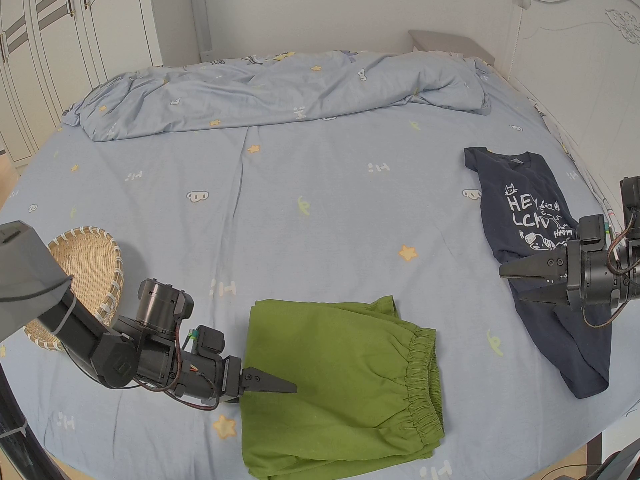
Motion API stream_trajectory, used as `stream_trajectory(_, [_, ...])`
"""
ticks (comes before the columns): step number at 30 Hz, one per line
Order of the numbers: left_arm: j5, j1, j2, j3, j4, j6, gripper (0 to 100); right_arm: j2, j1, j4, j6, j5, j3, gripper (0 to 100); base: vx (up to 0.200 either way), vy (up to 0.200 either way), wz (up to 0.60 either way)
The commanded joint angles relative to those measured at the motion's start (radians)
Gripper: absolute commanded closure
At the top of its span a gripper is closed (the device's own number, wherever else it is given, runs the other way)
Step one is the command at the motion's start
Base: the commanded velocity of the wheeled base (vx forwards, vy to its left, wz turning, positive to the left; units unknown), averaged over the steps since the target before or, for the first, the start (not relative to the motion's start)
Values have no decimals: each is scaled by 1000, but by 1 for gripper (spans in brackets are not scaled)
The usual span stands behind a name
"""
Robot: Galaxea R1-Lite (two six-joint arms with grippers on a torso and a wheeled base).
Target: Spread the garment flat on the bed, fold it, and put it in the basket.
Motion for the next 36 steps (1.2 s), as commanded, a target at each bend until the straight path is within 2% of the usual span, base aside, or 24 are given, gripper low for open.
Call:
stream_trajectory(1, [3, -31, 53, -2, -44, -11, 0, -5, 2, 0, 0, 1, 1, 0, 0, 0, 0])
stream_trajectory(4, [3, -62, 76, -8, -120, -57, 0, 0, 4, -2, 0, 1, 5, 0, 0, 0, 0])
stream_trajectory(6, [3, -62, 76, -10, -123, -58, 0, 0, 4, -2, 0, 1, 5, 0, 0, 0, 0])
stream_trajectory(7, [3, -69, 97, -31, -165, -104, 0, 0, 5, -2, 0, 1, 5, 0, 0, 0, 0])
stream_trajectory(13, [12, -80, 100, -45, -171, -144, 0, 1, 2, -2, -3, -1, 7, 0, 0, 0, 0])
stream_trajectory(14, [13, -82, 97, -45, -171, -150, 100, 1, 2, -2, -5, -1, 7, 0, 0, 0, 0])
stream_trajectory(18, [41, -89, 72, -42, -171, -187, 100, 4, 2, -4, -6, -1, 11, 0, 0, 0, 0])
stream_trajectory(21, [99, -88, 10, -14, -171, -216, 100, 6, 1, -5, -5, -1, 11, 0, 0, 0, 0])
stream_trajectory(23, [101, -82, -18, 1, -169, -215, 100, 6, 1, -4, -5, -1, 11, 0, 0, 0, 0])
stream_trajectory(26, [99, -17, -125, -11, -102, -216, 100, 1, 5, -4, -3, -1, 11, 0, 0, 0, 0])
stream_trajectory(29, [101, 15, -171, -87, 42, -216, 100, 1, 7, -2, -2, -1, 10, 0, 0, 0, 0])
stream_trajectory(30, [101, 18, -171, -91, 53, -216, 100, 1, 7, -2, -2, -1, 10, 0, 0, 0, 0])
stream_trajectory(32, [101, 72, -202, -197, 256, -207, 100, 1, 9, -2, -2, -1, 11, 0, 0, 0, 0])
stream_trajectory(34, [101, 96, -225, -257, 377, -175, 100, 1, 10, -2, -2, -1, 11, 0, 0, 0, 0])
stream_trajectory(35, [101, 98, -227, -260, 384, -170, 100, 1, 10, -2, -2, -1, 11, 0, 0, 0, 0])
stream_trajectory(36, [101, 127, -257, -294, 480, -106, 100, 1, 10, -2, -2, -1, 11, 0, 0, 0, 0])
